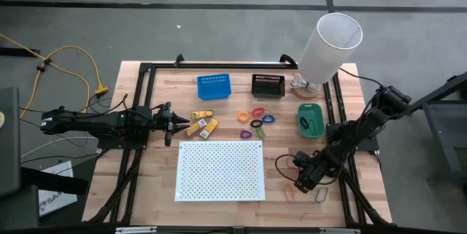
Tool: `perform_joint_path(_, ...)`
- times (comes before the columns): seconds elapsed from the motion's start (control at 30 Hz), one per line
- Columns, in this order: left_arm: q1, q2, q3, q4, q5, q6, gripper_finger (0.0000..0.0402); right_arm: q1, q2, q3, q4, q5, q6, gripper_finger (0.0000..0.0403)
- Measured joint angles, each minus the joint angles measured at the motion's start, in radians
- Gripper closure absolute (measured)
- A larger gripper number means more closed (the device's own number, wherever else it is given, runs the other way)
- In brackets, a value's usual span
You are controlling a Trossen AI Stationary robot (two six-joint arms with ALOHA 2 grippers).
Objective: Pick & Place Office Desk Supplies
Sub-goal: Put the red rubber band into the green bin
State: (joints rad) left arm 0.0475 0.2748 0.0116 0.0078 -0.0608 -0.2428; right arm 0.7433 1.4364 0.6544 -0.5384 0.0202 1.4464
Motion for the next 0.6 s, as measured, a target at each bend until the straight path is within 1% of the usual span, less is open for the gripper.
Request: perform_joint_path(0.6,0.0,0.0,0.0,0.0,0.0,0.0,0.0307,0.0,0.011,0.0,0.0,0.004,0.0,0.0349)
